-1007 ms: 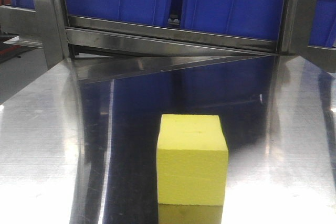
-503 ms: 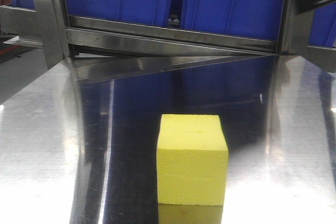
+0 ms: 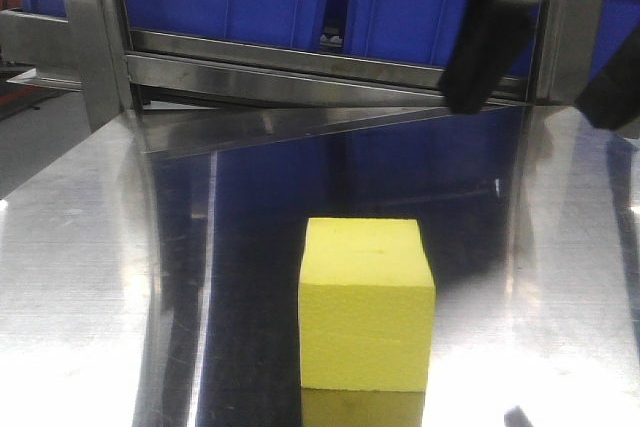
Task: Place yellow foam block on left shelf second layer
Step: 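Lower the open right gripper around the yellow foam cube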
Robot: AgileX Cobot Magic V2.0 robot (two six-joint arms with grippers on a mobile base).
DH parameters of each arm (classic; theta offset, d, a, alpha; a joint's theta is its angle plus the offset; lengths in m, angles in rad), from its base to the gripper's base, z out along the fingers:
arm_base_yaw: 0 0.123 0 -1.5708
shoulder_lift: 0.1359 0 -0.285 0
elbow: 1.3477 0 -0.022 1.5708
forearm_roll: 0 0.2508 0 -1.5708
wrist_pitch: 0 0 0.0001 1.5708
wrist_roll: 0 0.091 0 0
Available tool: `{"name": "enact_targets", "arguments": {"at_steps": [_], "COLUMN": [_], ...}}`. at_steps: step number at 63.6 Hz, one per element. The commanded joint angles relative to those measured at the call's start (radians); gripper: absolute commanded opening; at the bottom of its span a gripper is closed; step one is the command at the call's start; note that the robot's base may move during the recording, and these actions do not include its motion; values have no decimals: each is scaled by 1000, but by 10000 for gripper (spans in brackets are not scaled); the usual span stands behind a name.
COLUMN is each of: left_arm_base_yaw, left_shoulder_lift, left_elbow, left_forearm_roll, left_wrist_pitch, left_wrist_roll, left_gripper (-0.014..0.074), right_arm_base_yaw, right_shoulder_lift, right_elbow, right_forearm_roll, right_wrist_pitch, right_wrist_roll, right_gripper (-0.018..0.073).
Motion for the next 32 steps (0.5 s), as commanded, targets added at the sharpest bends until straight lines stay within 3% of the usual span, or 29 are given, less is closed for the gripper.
{"name": "enact_targets", "arguments": {"at_steps": [1, 14, 32], "left_arm_base_yaw": [-1, -1, -1], "left_shoulder_lift": [-21, -21, -21], "left_elbow": [25, 25, 25], "left_forearm_roll": [-6, -6, -6], "left_wrist_pitch": [-81, -81, -81], "left_wrist_roll": [-5, -5, -5], "left_gripper": [136, 136, 136], "right_arm_base_yaw": [25, 92, 151], "right_shoulder_lift": [63, 240, 361], "right_elbow": [-120, -298, -386], "right_forearm_roll": [-12, -12, -12], "right_wrist_pitch": [93, 256, 261], "right_wrist_roll": [129, 319, 333], "right_gripper": [624, 624, 624]}}
